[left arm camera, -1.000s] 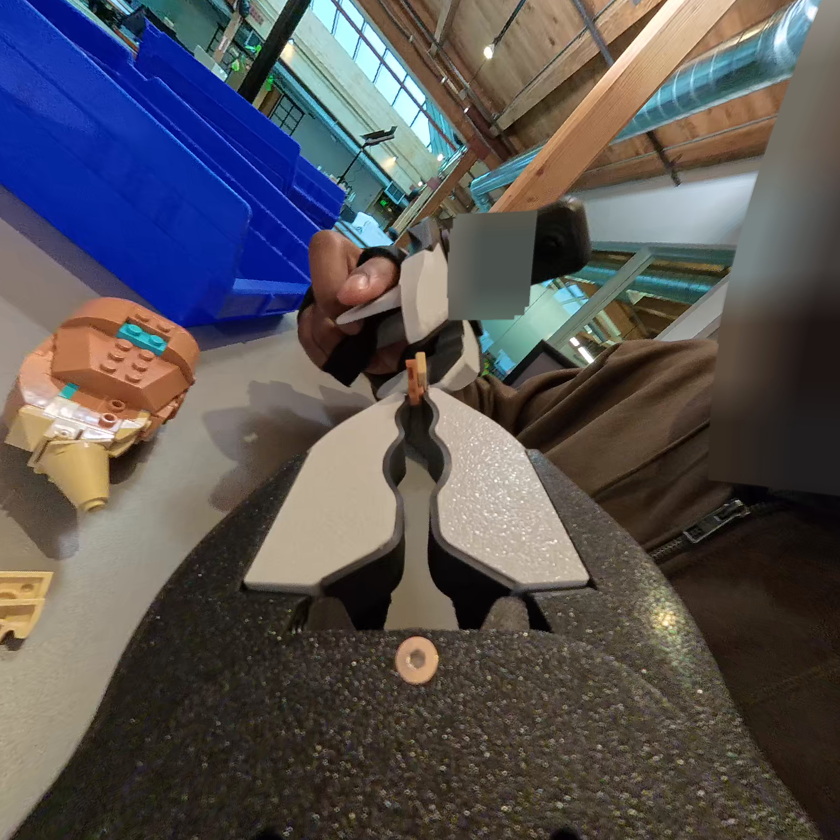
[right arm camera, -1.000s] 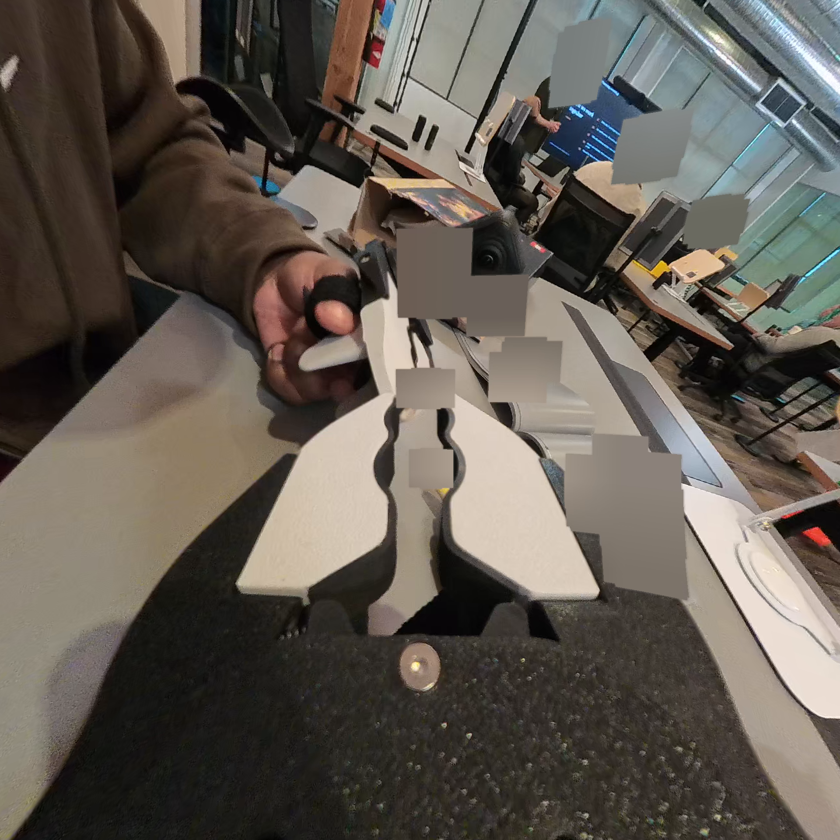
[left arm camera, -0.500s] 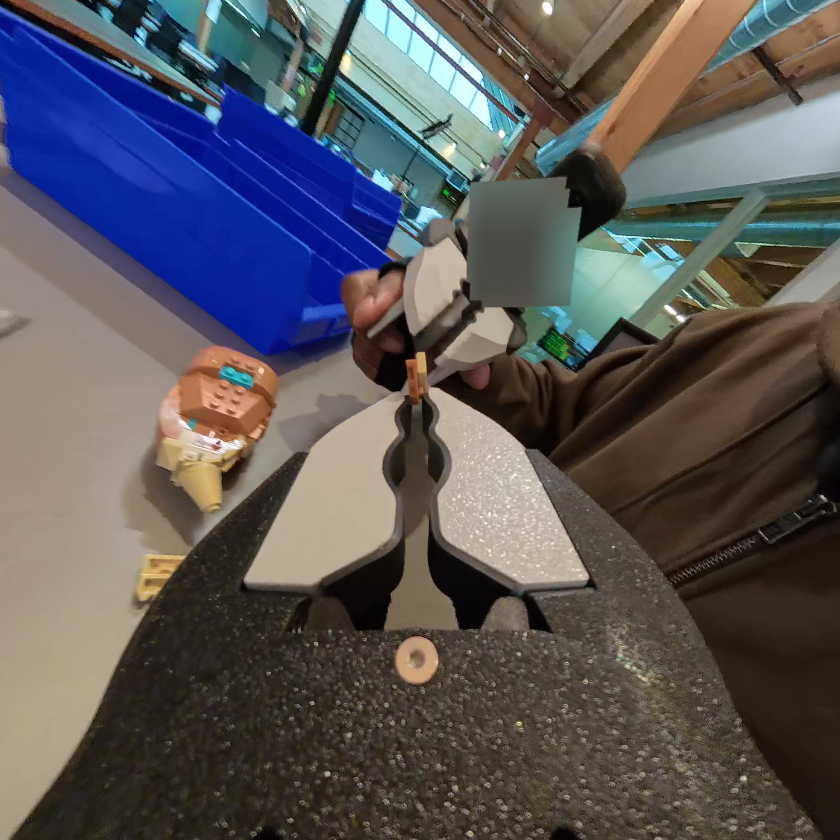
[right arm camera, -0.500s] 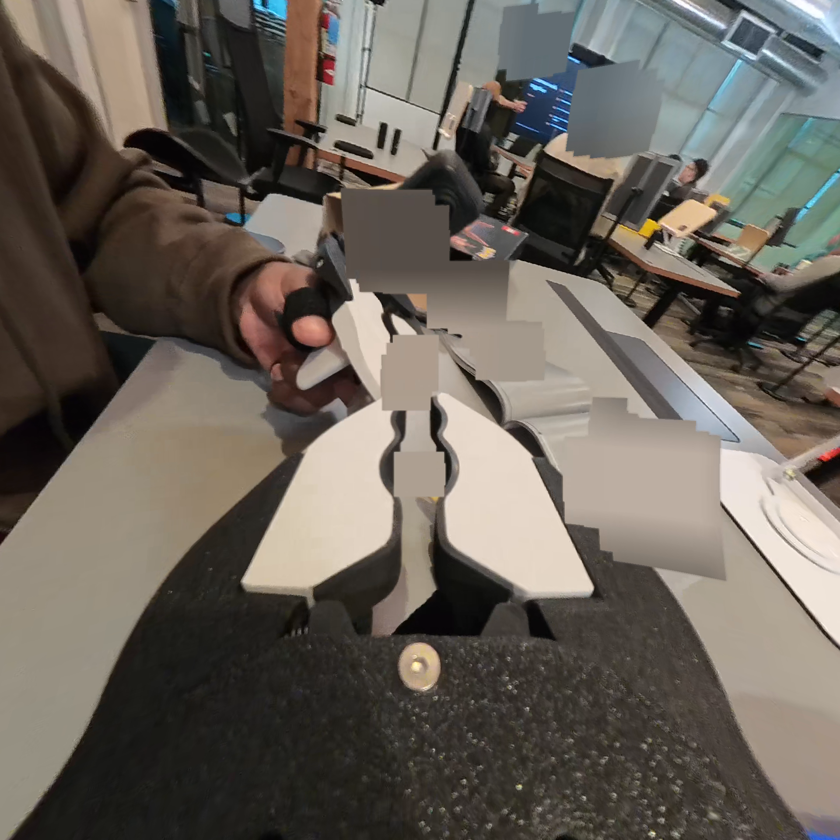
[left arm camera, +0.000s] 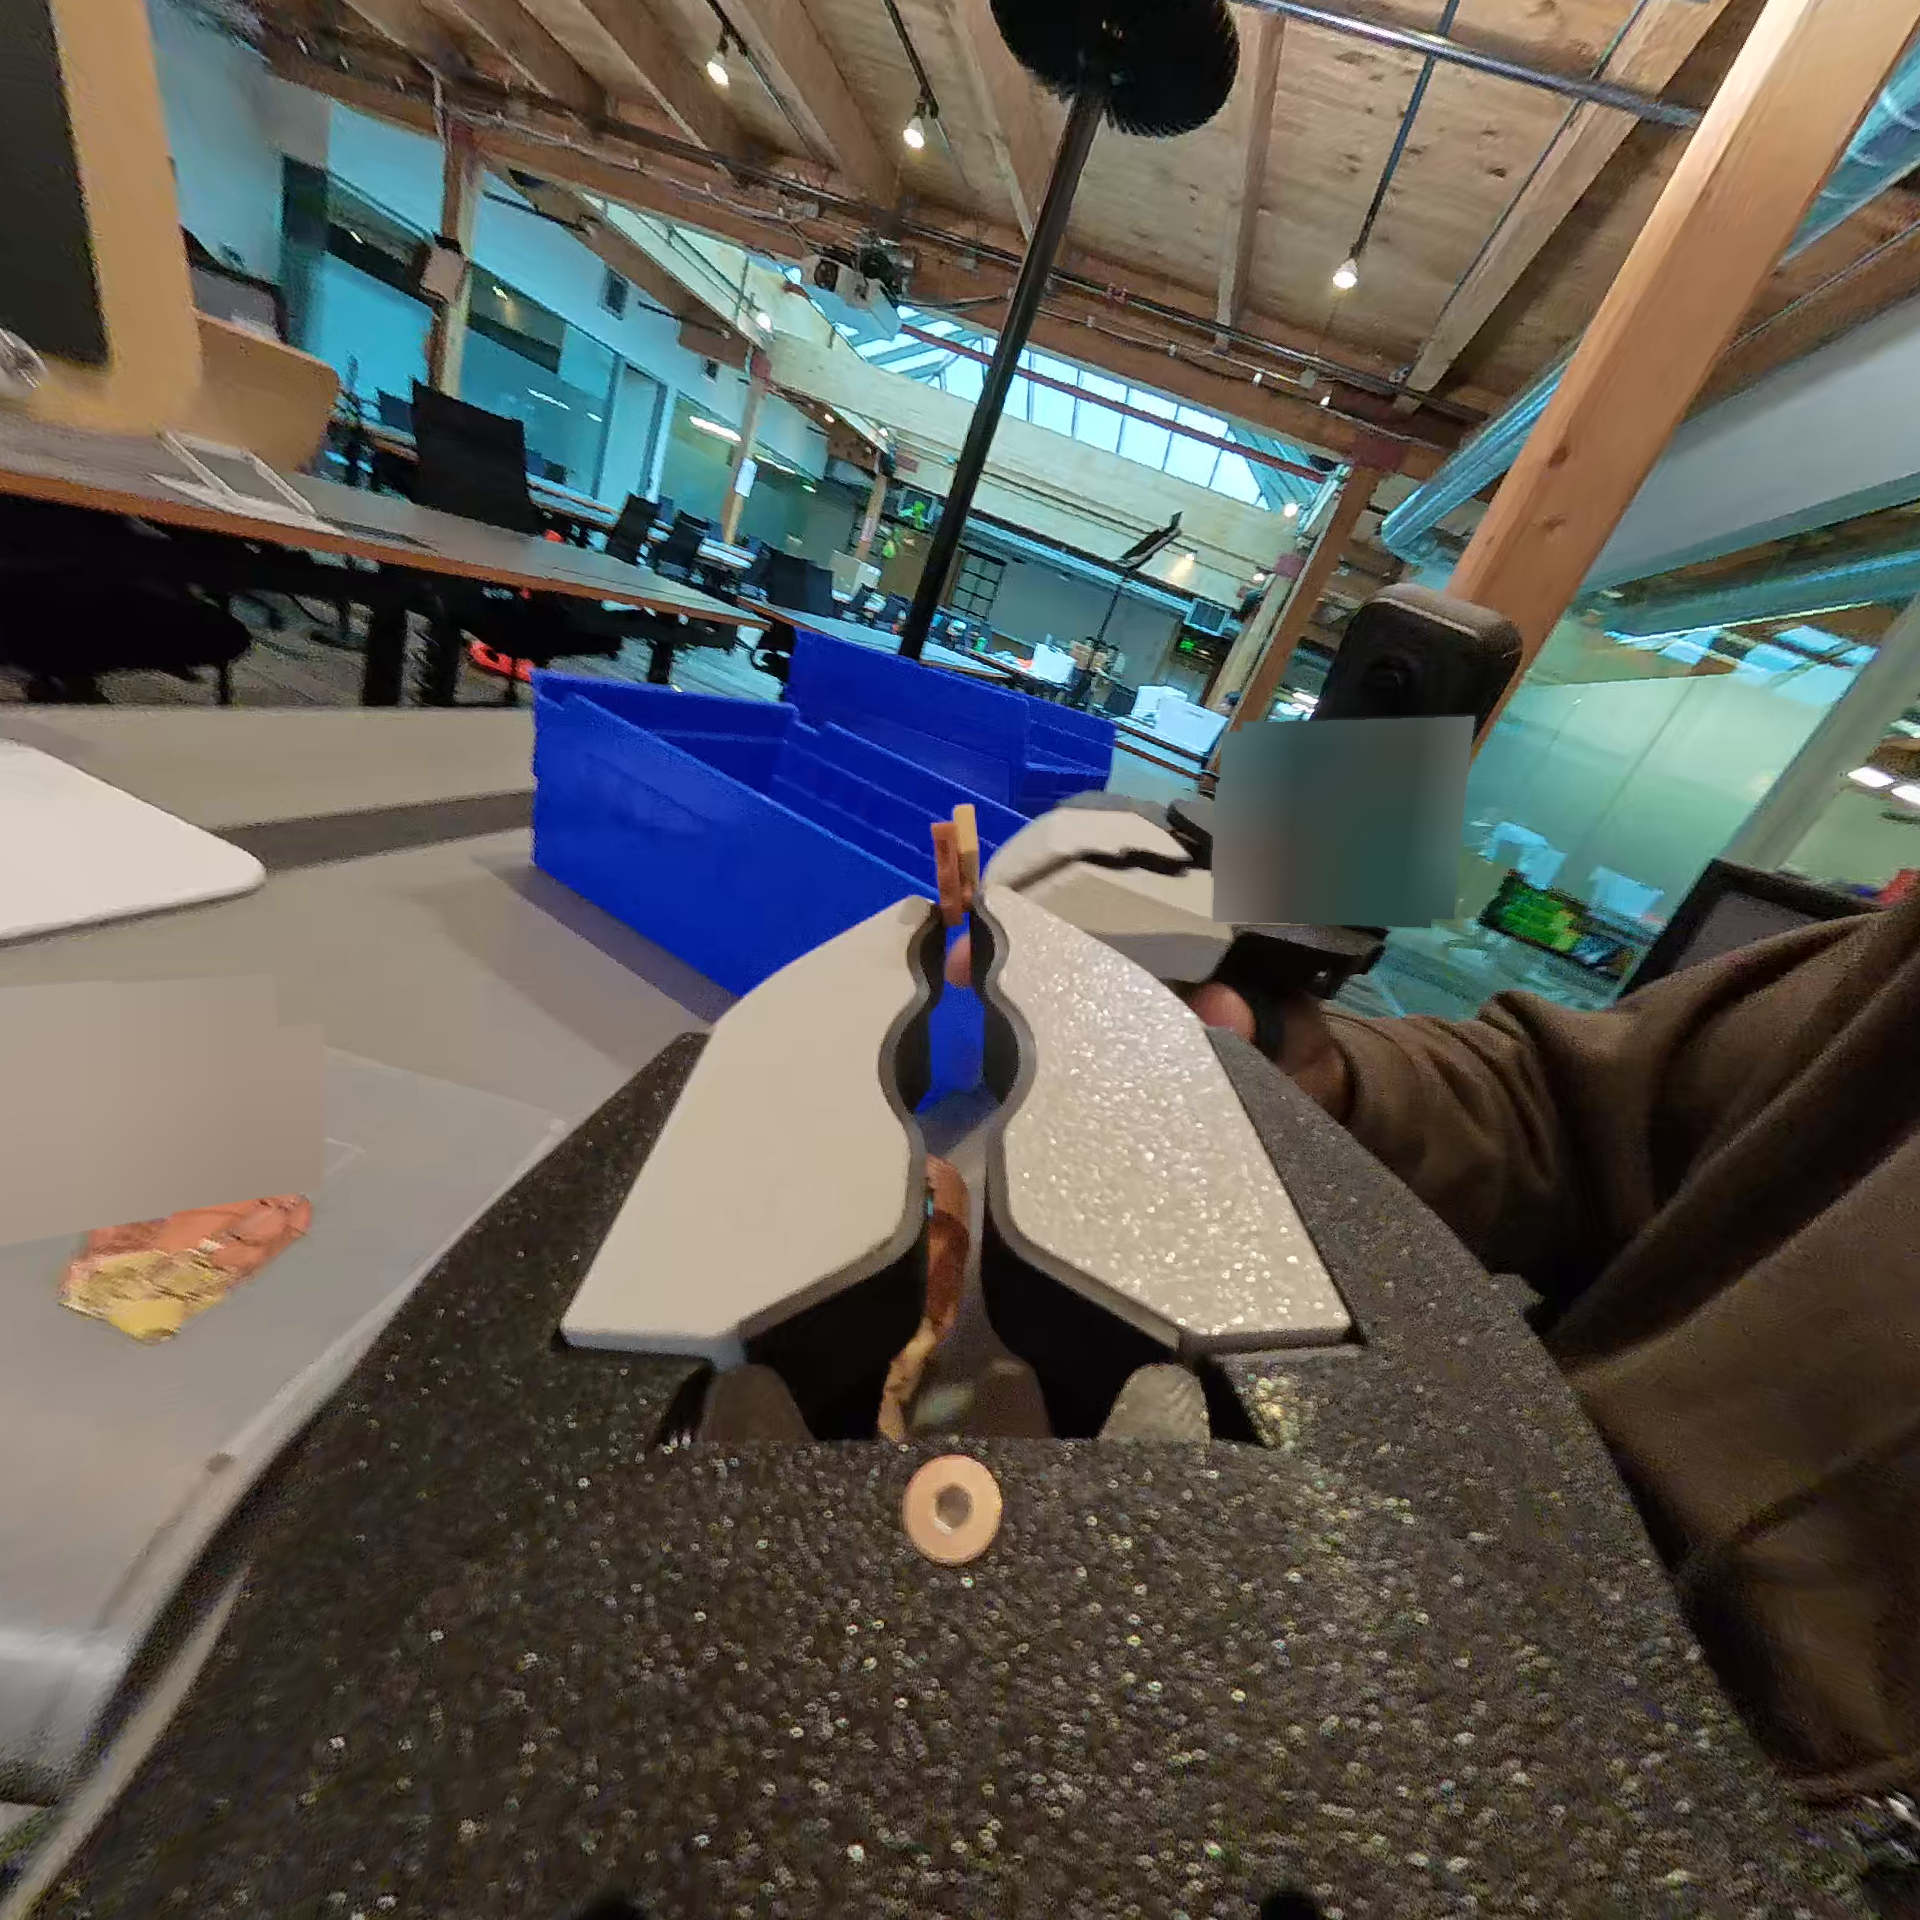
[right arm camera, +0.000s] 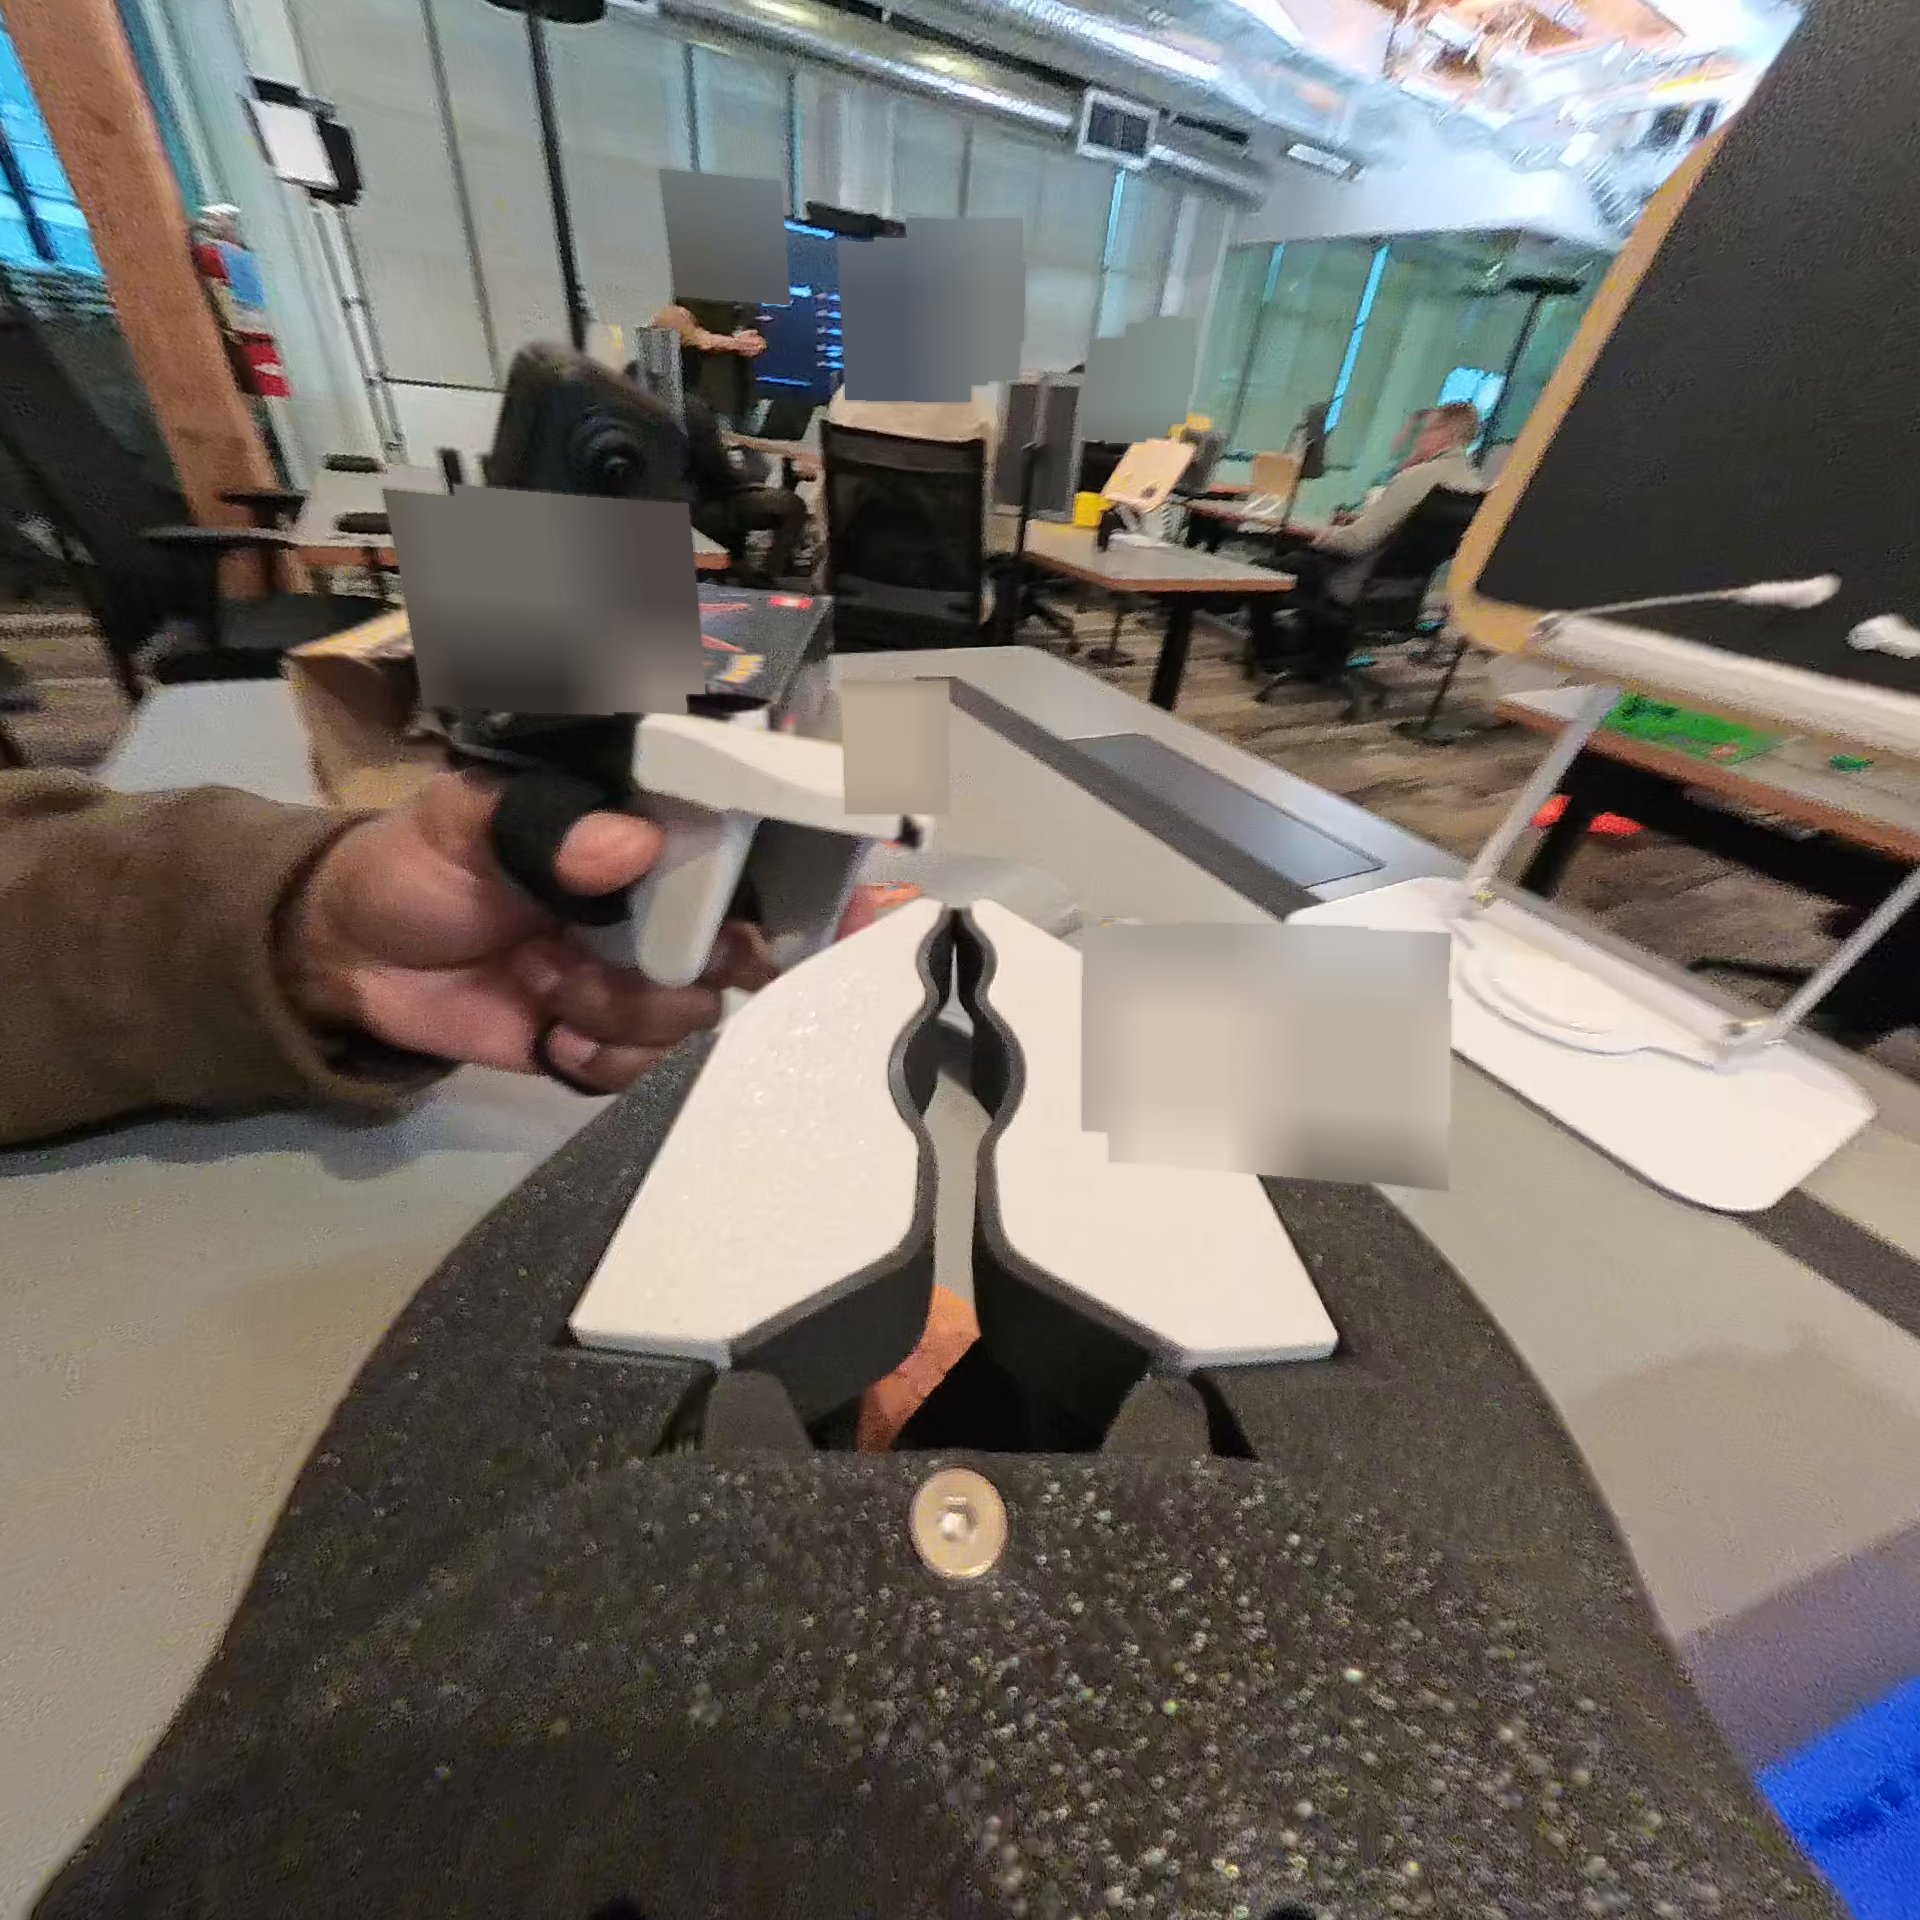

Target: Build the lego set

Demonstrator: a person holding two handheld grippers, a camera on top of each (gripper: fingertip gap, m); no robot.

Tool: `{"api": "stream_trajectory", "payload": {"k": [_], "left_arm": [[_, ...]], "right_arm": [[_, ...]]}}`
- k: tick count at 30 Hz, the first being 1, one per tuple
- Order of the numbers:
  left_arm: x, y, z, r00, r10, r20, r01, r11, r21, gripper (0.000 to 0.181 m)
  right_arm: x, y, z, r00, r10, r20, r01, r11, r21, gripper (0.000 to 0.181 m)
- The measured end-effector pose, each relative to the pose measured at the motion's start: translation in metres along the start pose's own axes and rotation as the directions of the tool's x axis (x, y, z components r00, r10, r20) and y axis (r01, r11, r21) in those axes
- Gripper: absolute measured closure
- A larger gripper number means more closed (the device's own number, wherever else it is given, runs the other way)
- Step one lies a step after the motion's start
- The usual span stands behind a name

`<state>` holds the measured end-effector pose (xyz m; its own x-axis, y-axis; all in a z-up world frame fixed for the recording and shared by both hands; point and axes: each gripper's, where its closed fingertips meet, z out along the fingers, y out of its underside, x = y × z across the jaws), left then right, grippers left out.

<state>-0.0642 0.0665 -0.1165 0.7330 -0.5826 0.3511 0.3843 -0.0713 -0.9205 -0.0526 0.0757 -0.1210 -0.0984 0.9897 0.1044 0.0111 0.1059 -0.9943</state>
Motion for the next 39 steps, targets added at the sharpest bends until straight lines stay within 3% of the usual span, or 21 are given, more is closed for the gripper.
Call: {"api": "stream_trajectory", "payload": {"k": [3,7,12,14,17,19,25,29,39], "left_arm": [[0.011,0.012,0.0,0.991,-0.114,-0.069,0.113,0.993,-0.026,0.177],[0.019,0.02,-0.001,0.965,-0.227,-0.134,0.21,0.969,-0.126,0.177],[0.004,0.041,-0.001,0.995,-0.094,-0.024,0.085,0.964,-0.252,0.177],[0.007,0.044,0.001,0.996,-0.084,-0.035,0.072,0.962,-0.264,0.177],[0.019,0.045,0.002,0.96,-0.25,-0.126,0.211,0.942,-0.26,0.177],[0.014,0.048,0.002,0.949,-0.295,-0.111,0.259,0.93,-0.262,0.177],[0.007,0.06,0.001,0.997,-0.077,-0.007,0.07,0.936,-0.344,0.177],[0.007,0.072,0.001,0.996,0.078,0.037,-0.055,0.902,-0.427,0.177],[0.008,0.078,0.002,0.994,0.098,0.043,-0.069,0.891,-0.448,0.177]], "right_arm": [[0.005,0.009,-0.003,0.991,-0.122,-0.056,0.123,0.992,0.007,0.181],[0.001,0.008,-0.006,0.971,-0.236,-0.031,0.238,0.97,0.058,0.167],[0.001,0.009,-0.009,0.962,-0.274,-0.003,0.274,0.959,0.078,0.158],[-0.001,0.015,-0.008,0.961,-0.277,0.001,0.276,0.96,0.052,0.156],[-0.006,0.021,-0.007,0.941,-0.337,0.008,0.337,0.941,0.028,0.156],[-0.009,0.02,-0.008,0.941,-0.338,0.024,0.338,0.941,0.035,0.156],[-0.015,0.015,-0.011,0.963,-0.262,0.06,0.262,0.965,0.019,0.158],[-0.02,0.022,-0.009,0.959,-0.273,0.072,0.277,0.96,-0.049,0.164],[-0.03,0.034,-0.007,0.966,-0.227,0.124,0.241,0.965,-0.107,0.172]]}}
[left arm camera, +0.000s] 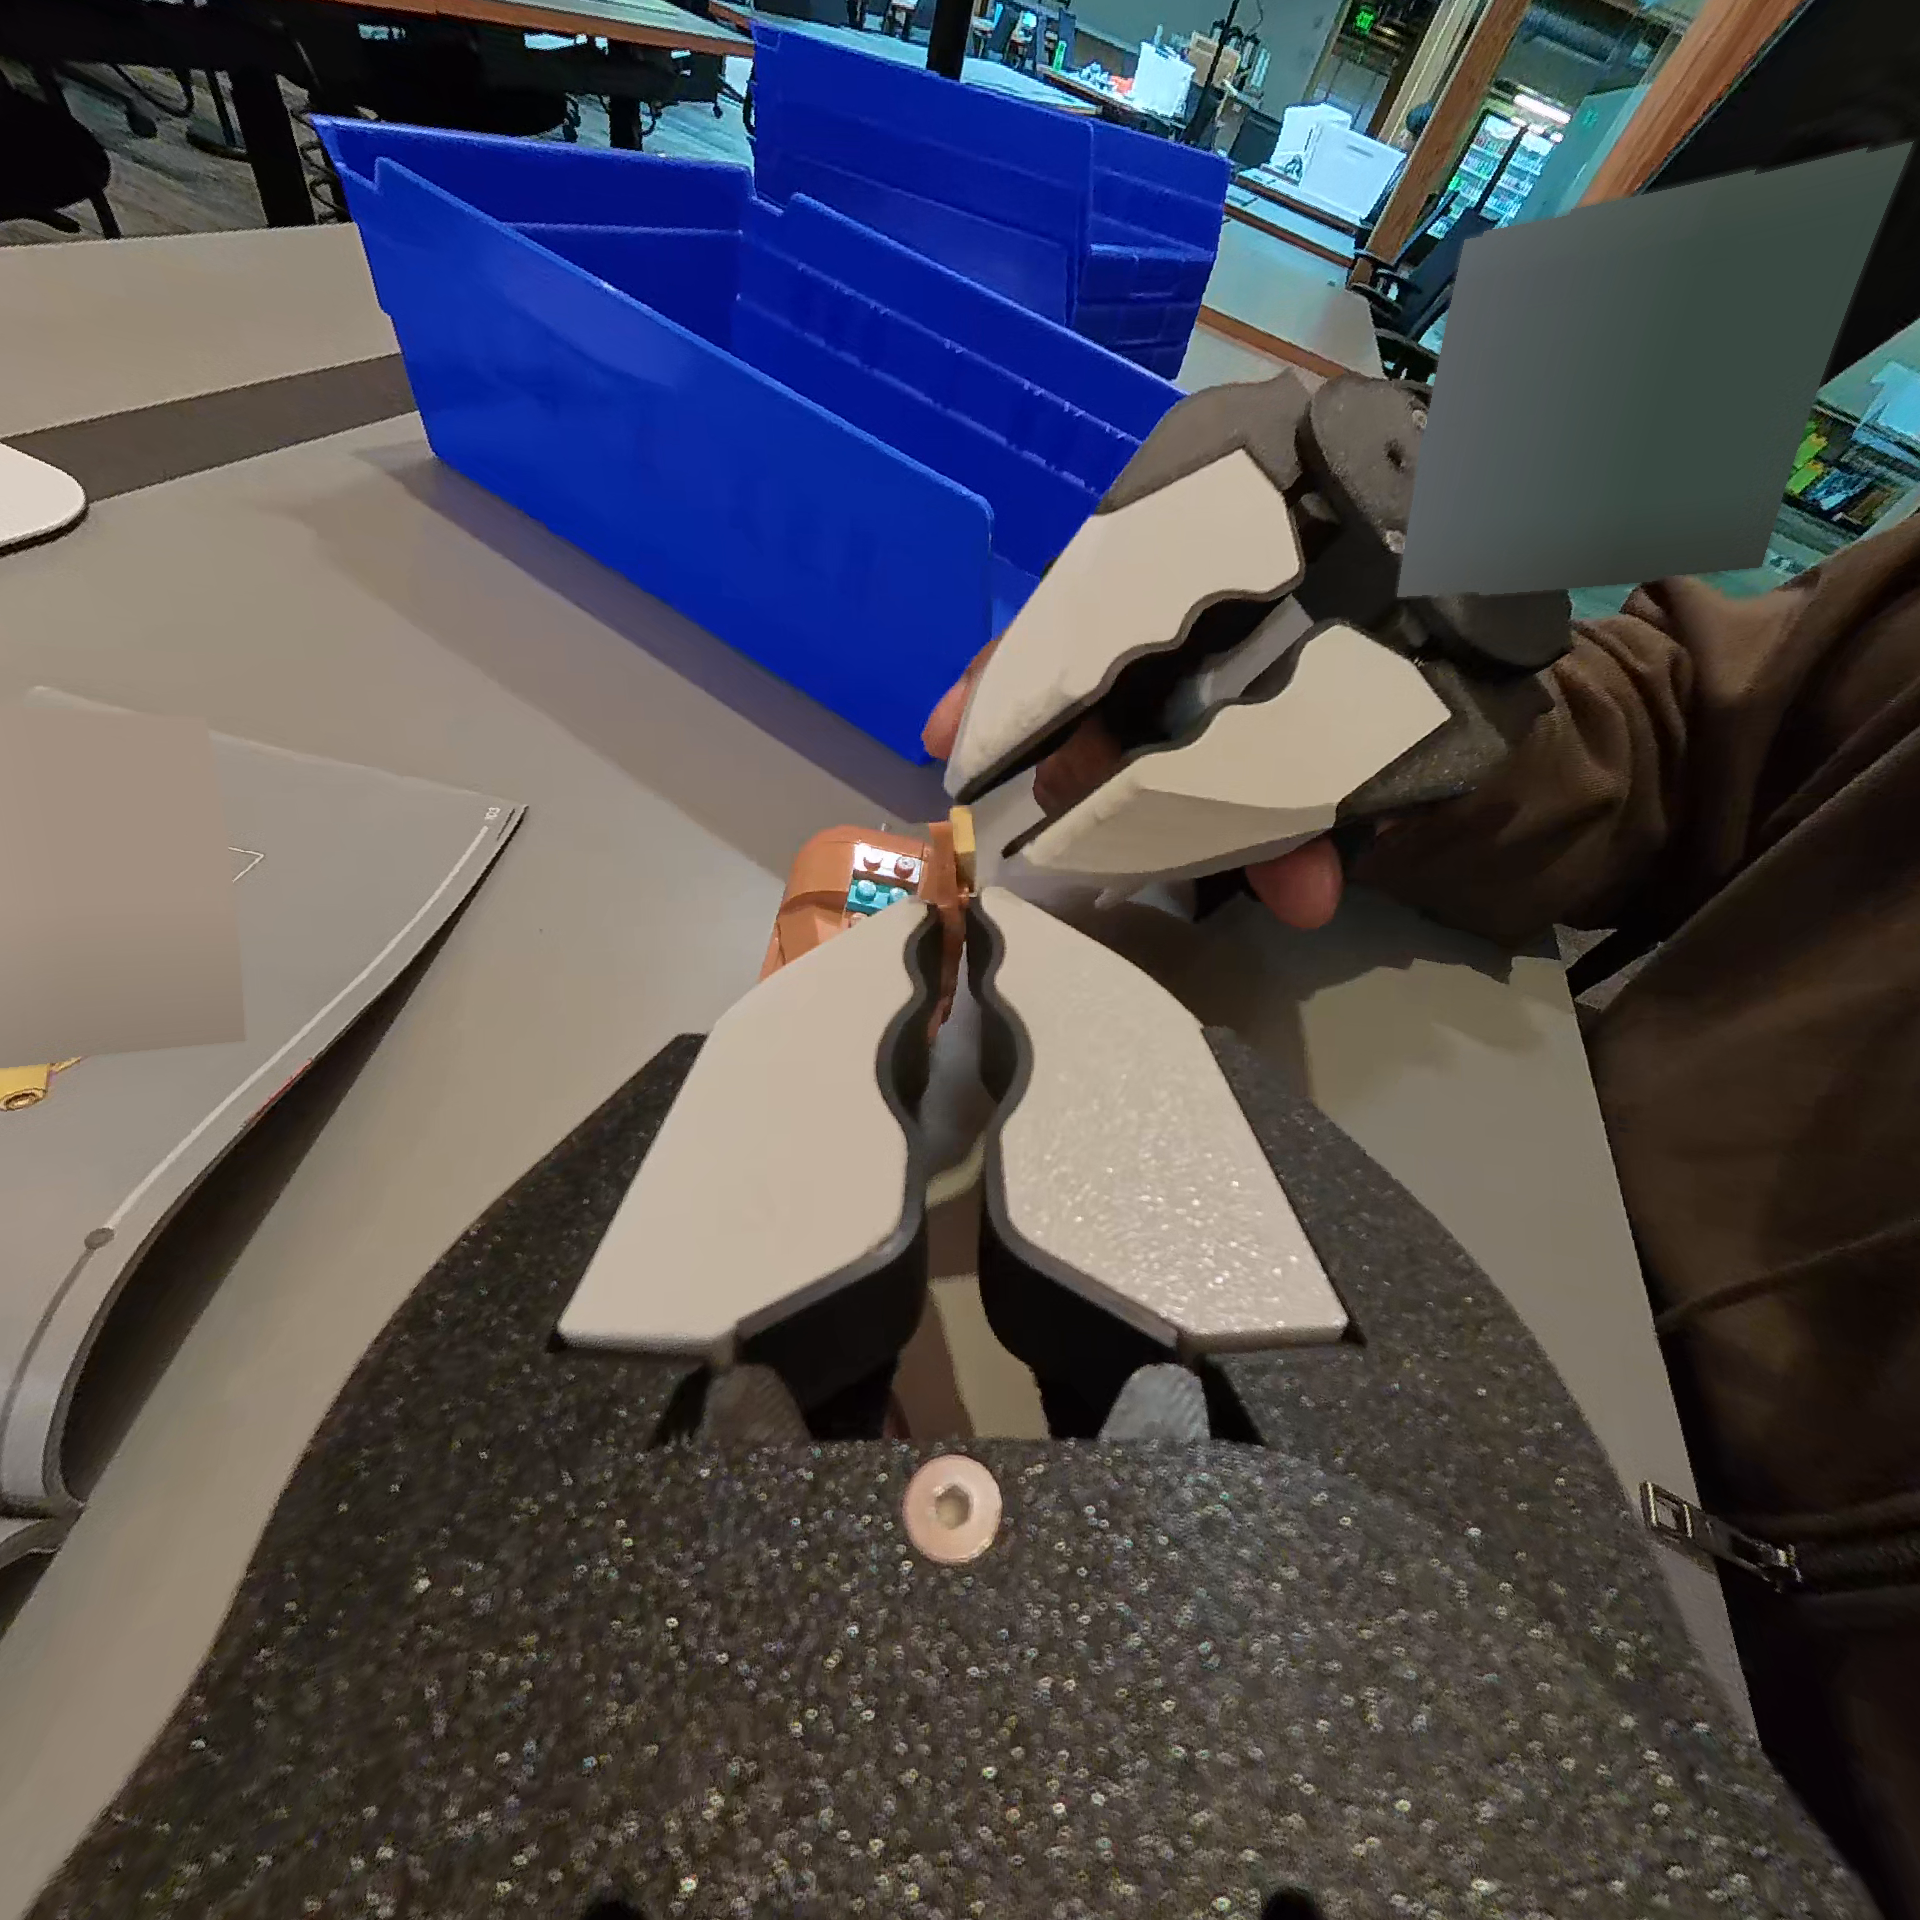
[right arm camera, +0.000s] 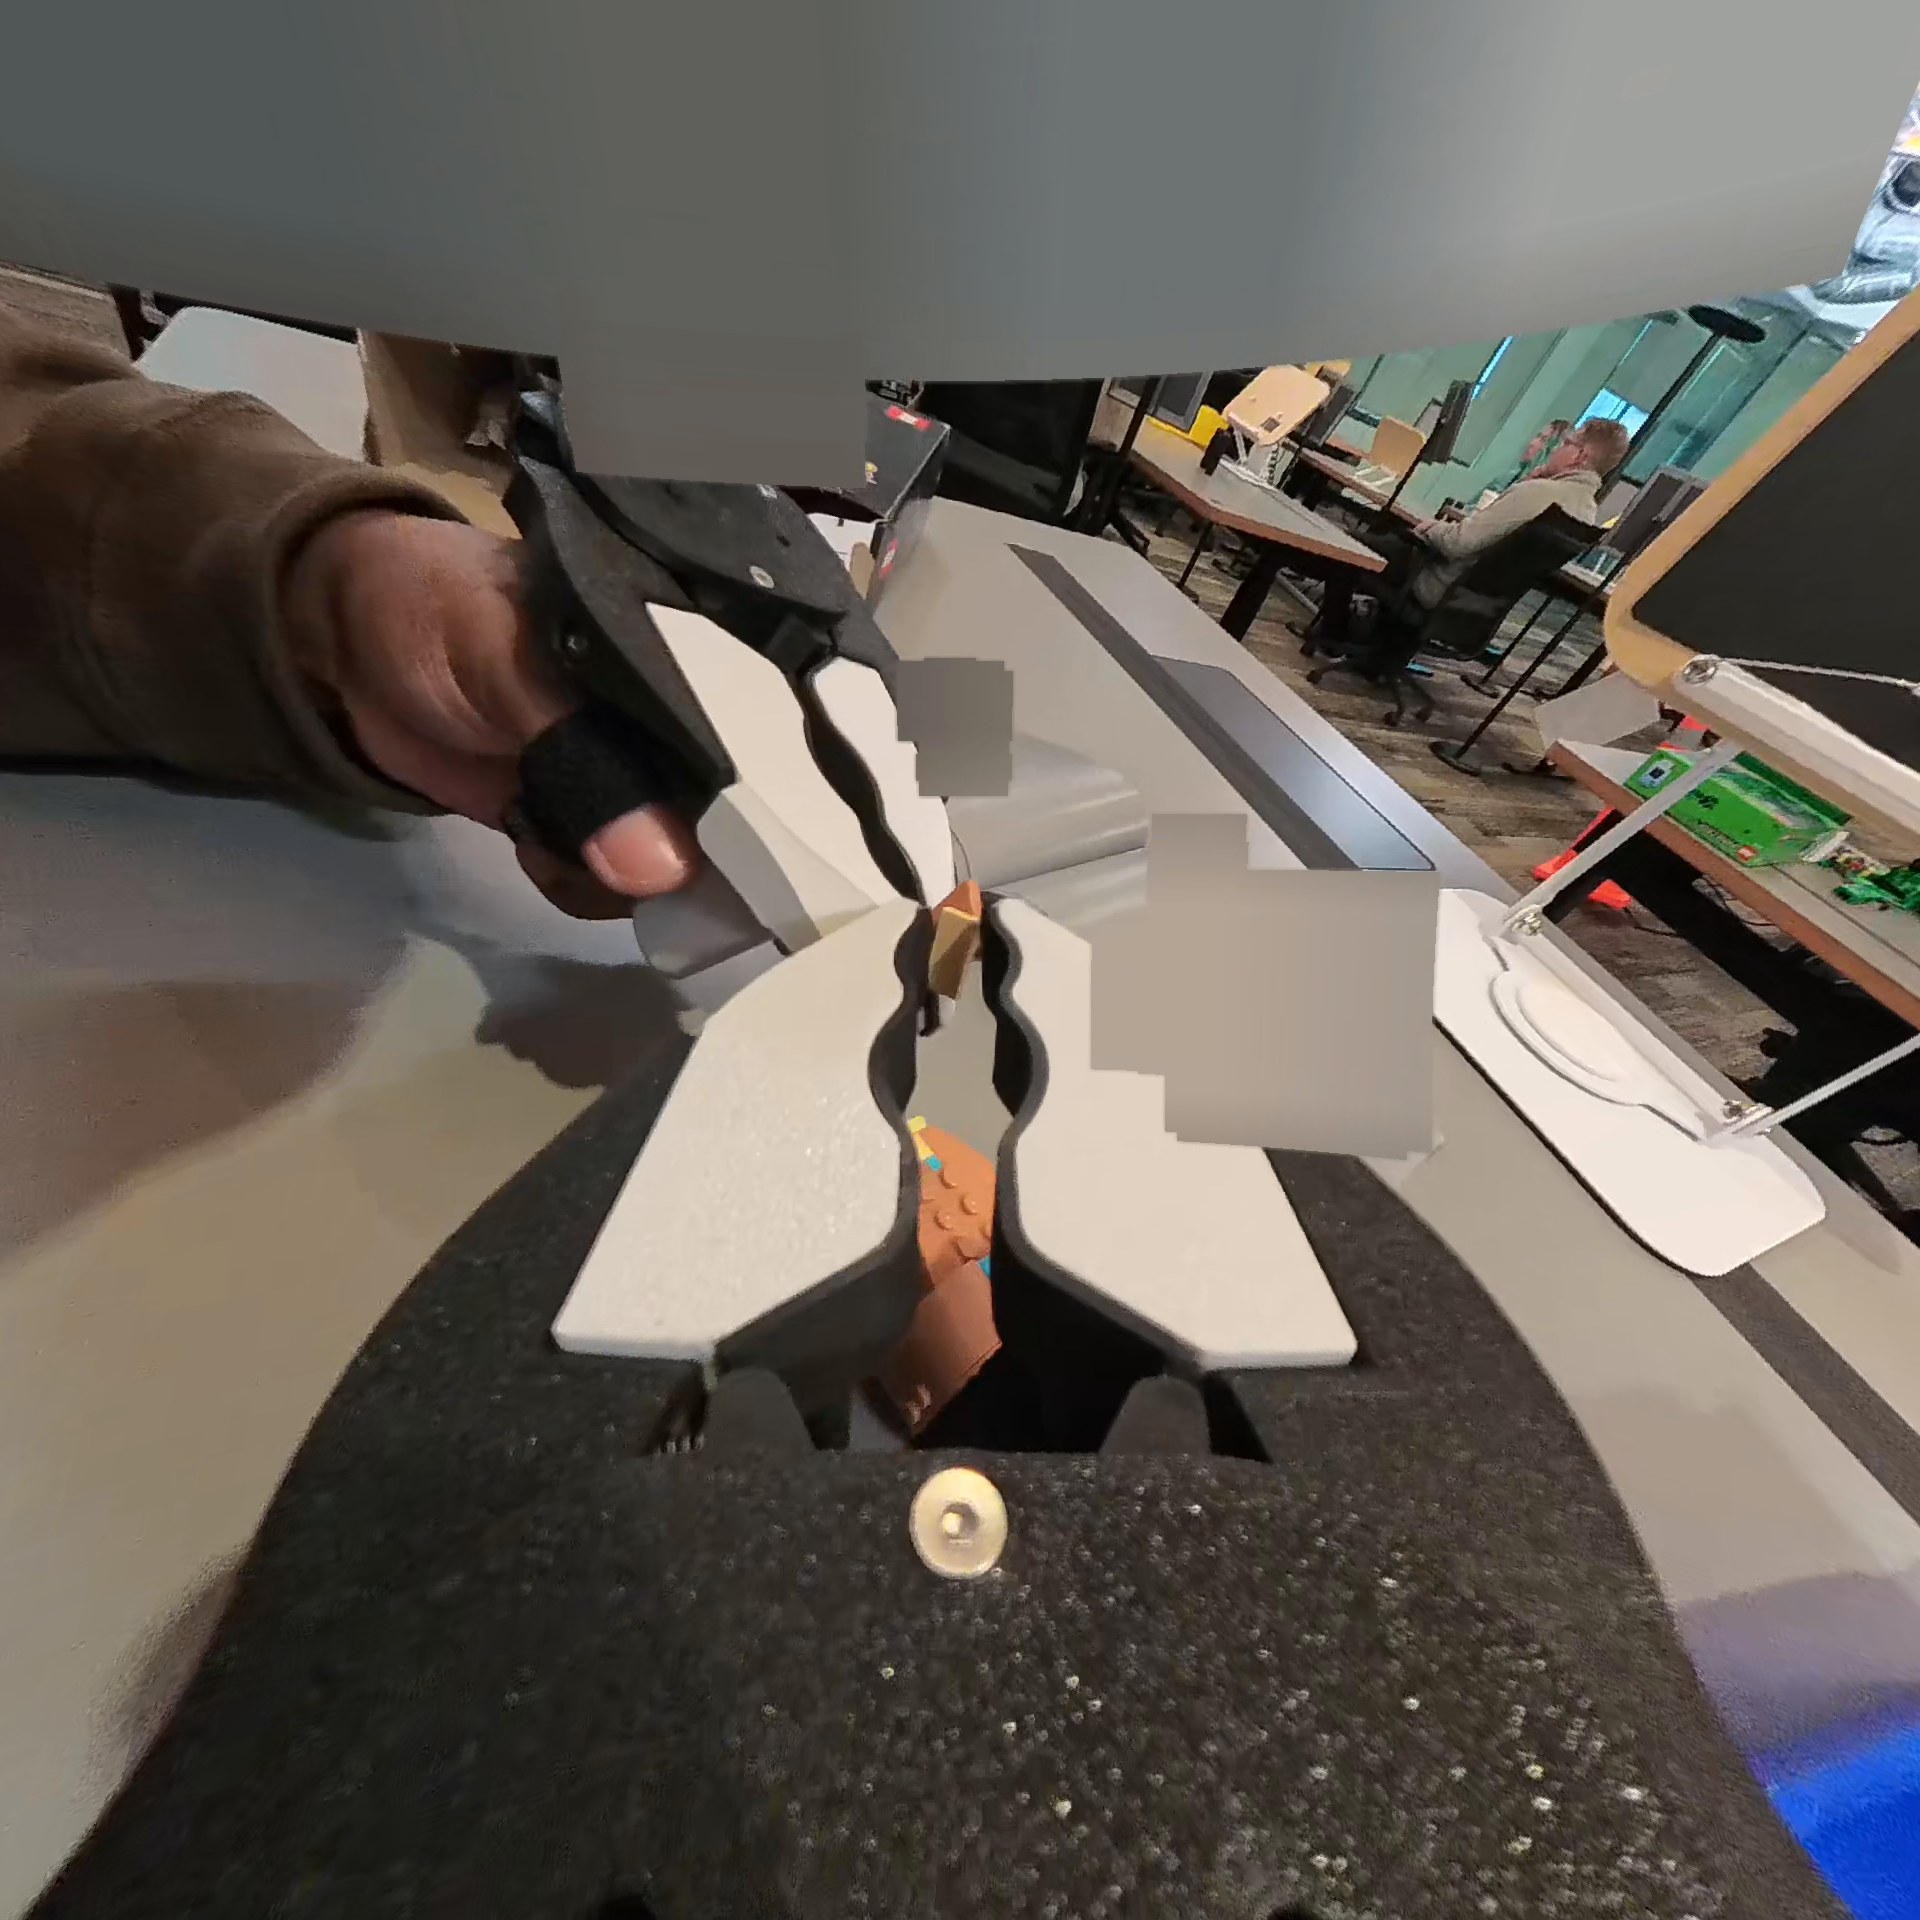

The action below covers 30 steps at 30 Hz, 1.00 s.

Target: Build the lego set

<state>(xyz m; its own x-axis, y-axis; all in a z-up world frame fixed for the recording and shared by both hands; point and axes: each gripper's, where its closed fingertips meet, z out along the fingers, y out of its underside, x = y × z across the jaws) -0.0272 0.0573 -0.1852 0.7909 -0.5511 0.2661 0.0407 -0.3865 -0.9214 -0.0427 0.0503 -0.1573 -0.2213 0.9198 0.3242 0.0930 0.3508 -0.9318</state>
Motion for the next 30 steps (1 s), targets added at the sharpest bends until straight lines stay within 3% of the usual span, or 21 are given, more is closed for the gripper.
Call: {"api": "stream_trajectory", "payload": {"k": [30], "left_arm": [[0.006,0.016,-0.001,0.999,0.031,-0.037,-0.036,0.992,-0.12,0.178]], "right_arm": [[-0.015,0.009,0.0,0.993,-0.029,0.114,0.033,0.999,-0.033,0.171]]}}
